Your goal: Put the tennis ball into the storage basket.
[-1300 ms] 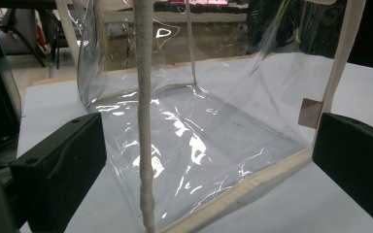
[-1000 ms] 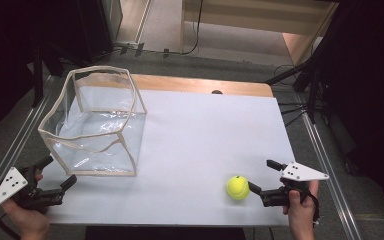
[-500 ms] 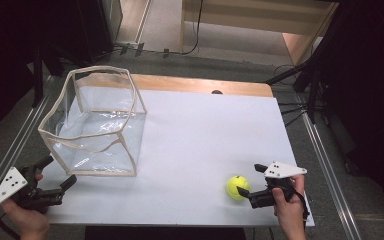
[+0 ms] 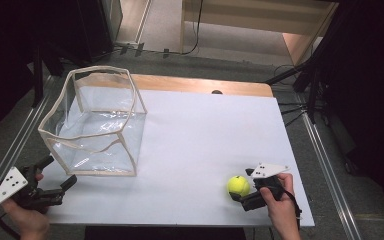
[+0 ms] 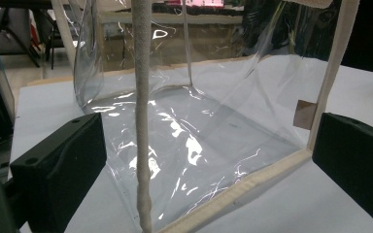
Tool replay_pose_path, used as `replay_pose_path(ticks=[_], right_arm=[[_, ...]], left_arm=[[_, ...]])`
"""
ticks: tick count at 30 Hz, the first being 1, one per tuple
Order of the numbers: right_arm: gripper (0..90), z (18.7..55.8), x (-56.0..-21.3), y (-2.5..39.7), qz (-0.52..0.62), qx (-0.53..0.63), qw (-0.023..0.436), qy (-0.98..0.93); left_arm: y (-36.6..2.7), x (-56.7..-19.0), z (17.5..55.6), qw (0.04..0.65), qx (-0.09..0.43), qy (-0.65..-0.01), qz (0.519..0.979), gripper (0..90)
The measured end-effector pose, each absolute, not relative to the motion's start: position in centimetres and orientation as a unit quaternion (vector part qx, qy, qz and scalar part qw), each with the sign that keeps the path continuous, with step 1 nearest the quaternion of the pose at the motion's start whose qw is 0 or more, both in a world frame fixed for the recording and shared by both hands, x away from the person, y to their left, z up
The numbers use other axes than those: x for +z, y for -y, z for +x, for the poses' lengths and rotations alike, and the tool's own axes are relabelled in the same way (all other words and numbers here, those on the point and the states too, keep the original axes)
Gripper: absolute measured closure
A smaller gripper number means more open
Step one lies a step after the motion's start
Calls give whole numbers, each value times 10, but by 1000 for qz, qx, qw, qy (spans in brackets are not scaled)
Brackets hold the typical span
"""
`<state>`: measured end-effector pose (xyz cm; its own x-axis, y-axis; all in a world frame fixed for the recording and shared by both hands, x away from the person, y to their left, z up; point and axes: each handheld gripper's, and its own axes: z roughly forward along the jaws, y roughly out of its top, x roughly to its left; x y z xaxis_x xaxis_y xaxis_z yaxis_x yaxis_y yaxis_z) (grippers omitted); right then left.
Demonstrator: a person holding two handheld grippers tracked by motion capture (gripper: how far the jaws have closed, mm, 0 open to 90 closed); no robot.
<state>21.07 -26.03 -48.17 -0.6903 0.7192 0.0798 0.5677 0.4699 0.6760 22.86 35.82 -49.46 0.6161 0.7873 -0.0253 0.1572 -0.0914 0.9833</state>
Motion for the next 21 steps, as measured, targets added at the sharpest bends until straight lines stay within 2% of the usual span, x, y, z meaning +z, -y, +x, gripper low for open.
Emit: replay_pose_path(ticks=[1,2,3,4,21], right_arm=[[15,211,-483,259,379,346,105,-852],[138,211,-485,256,381,339,103,-854],[138,211,-485,256,381,339,103,-854],[211,212,-486,256,384,336,110,-853],[215,212,-497,258,411,312,102,-851]], left_arm=[[-358,-495,229,580,272,-344,687,0],[-358,-495,229,580,271,-344,687,0],[-358,-495,229,580,271,-344,687,0],[-358,-495,229,579,272,-343,687,0],[-358,-495,229,580,271,-343,688,0]])
